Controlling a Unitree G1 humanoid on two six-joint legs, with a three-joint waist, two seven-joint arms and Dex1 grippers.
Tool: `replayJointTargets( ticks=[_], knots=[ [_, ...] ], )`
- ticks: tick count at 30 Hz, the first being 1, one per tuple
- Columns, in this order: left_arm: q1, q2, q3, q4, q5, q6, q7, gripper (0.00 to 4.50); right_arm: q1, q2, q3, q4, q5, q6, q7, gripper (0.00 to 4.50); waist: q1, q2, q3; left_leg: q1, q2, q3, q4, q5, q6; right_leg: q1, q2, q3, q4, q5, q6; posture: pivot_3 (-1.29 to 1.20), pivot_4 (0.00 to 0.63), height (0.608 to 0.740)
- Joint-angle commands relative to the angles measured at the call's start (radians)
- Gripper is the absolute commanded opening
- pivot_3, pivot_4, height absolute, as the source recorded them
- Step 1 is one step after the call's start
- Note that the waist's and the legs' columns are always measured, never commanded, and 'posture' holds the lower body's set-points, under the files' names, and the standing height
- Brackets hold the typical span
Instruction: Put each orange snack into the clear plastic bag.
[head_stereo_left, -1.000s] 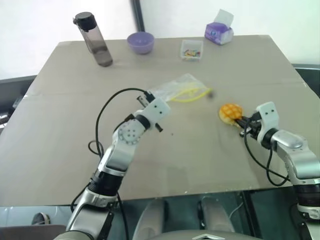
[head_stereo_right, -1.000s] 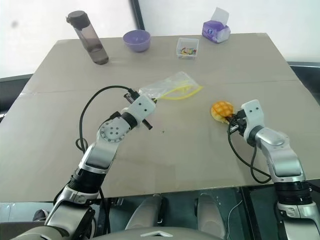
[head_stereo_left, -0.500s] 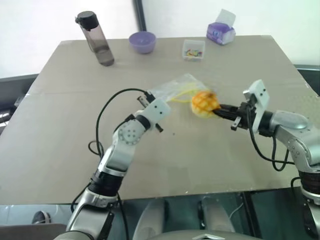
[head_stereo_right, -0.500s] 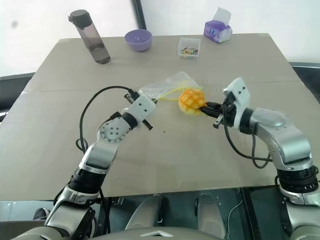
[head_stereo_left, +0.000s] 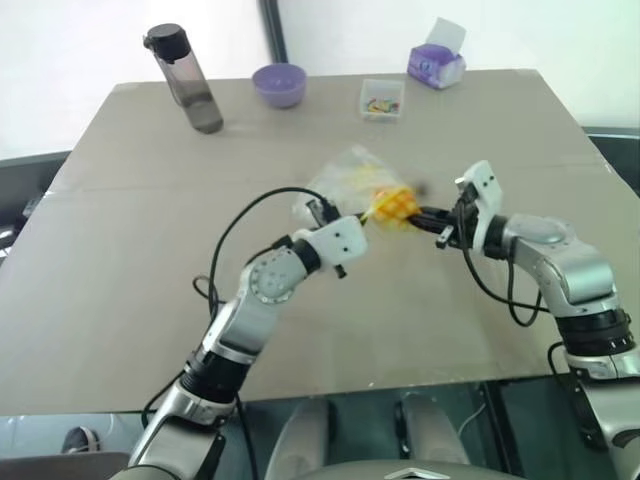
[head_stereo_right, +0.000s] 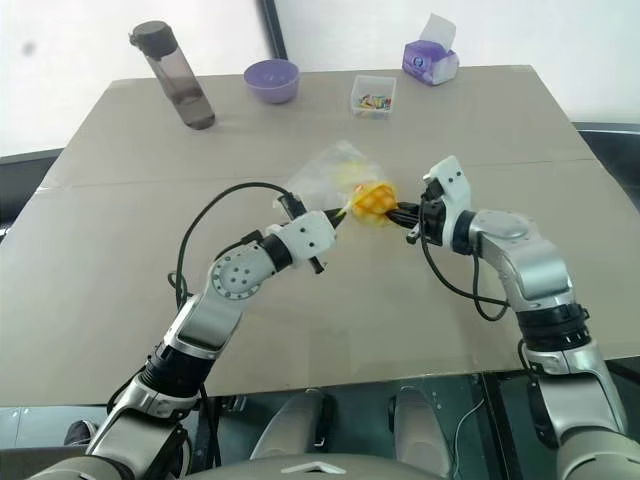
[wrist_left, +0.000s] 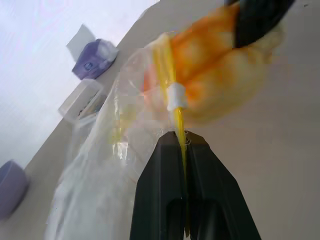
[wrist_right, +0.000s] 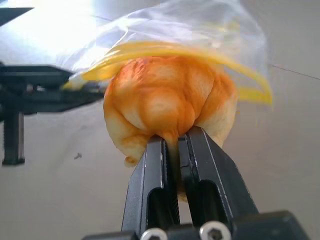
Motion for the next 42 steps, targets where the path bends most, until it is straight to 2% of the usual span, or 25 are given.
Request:
replayJointTargets(
  ticks=[1,10,14,19,23,32,42],
  knots=[
    [0.012,0.018,0.007,-0.033,-0.001,-0.032,-0.013,0.00,-0.040,-0.003,-0.069,-0.005,0.044,-0.004,0.017,0.03,0.000,0.000,0.000,0.000,0.000,0.000,0.000,0.000,0.000,0.000,0.000,0.000,0.000,0.000,0.000,0.00,0.150,0.740],
    [0.005,0.025,0.011,-0.015,-0.002,-0.031,-0.025,0.00,-0.035,-0.084,-0.089,-0.028,0.151,0.059,0.187,0.03,0.001,0.000,0.000,0.000,0.000,0.000,0.000,-0.002,0.004,0.000,0.000,0.000,0.000,0.000,0.000,0.00,0.150,0.740],
    [0.003,0.028,0.013,-0.014,-0.002,-0.033,-0.030,0.00,-0.036,-0.103,-0.084,-0.008,0.131,0.038,0.195,0.03,-0.001,0.000,0.000,0.000,0.000,0.000,0.000,-0.002,0.004,0.000,0.000,0.000,0.000,0.000,0.000,0.00,0.150,0.740],
    [-0.010,0.027,0.015,-0.006,0.001,-0.029,-0.032,0.00,-0.048,-0.130,-0.074,0.089,0.031,-0.041,0.155,0.03,0.001,0.000,0.000,0.000,0.000,0.000,0.000,-0.002,0.004,0.000,0.000,0.000,0.000,0.000,0.000,0.00,0.150,0.740],
    [-0.015,0.010,0.038,-0.007,-0.015,0.007,-0.015,0.00,-0.029,-0.155,-0.077,0.090,0.015,-0.063,0.197,0.03,0.001,0.000,0.000,0.000,0.000,0.000,0.000,-0.002,0.003,0.000,0.000,0.000,0.000,0.000,0.000,0.00,0.150,0.740],
    [-0.037,0.000,0.063,0.015,-0.025,0.027,-0.006,0.00,0.047,-0.237,-0.106,-0.024,0.111,0.003,0.332,0.03,0.001,0.000,0.000,0.000,0.000,0.000,0.000,-0.002,0.004,0.000,0.000,0.000,0.000,0.000,0.000,0.00,0.150,0.740],
    [-0.042,0.006,0.064,0.027,-0.026,0.023,-0.012,0.00,0.065,-0.264,-0.164,-0.100,0.209,0.075,0.329,0.03,0.005,0.000,0.000,-0.001,0.000,0.000,0.000,-0.002,0.004,0.000,0.000,0.000,-0.001,0.000,0.000,0.00,0.150,0.740]
  ],
)
